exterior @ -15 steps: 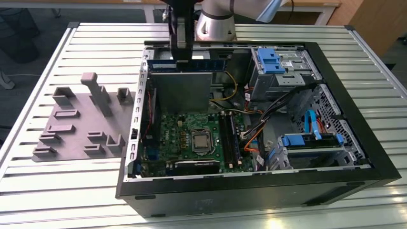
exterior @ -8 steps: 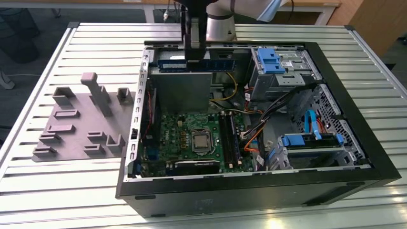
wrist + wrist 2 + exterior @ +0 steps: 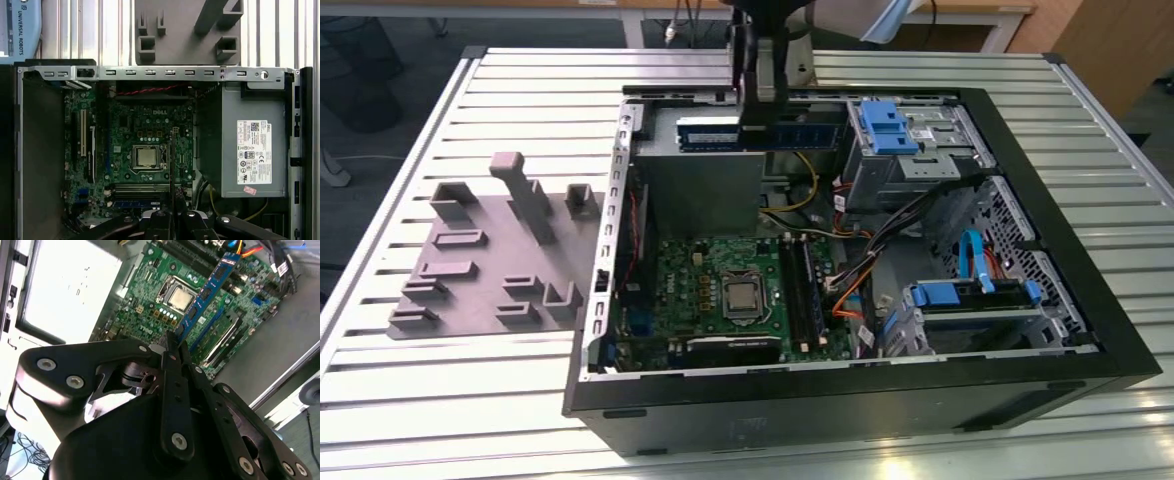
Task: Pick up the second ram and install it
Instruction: 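Pick up the second ram and move it above second insertion slot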
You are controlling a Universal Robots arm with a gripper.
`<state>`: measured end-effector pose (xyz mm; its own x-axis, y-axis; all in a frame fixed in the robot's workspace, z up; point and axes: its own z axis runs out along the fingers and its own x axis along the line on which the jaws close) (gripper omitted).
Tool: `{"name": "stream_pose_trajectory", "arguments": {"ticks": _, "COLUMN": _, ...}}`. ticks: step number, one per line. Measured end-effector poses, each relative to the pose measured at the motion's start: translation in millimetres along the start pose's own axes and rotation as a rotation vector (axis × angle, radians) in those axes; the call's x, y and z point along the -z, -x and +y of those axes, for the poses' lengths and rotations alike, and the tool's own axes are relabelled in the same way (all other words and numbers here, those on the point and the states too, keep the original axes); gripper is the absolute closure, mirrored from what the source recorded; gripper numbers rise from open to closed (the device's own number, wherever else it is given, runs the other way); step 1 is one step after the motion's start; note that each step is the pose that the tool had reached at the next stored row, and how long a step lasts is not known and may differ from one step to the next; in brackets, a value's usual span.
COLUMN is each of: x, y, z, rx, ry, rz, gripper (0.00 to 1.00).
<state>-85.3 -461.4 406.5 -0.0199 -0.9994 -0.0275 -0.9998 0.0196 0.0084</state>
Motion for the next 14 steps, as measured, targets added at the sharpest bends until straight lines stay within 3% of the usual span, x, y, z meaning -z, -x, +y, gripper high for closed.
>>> {"name": "stream_pose_trajectory", "arguments": {"ticks": 14, "x": 0.0, "y": 0.7, "z": -37.0, "rx": 0.000, "ry": 0.0000, "rz": 0.0000, "gripper": 0.86}}
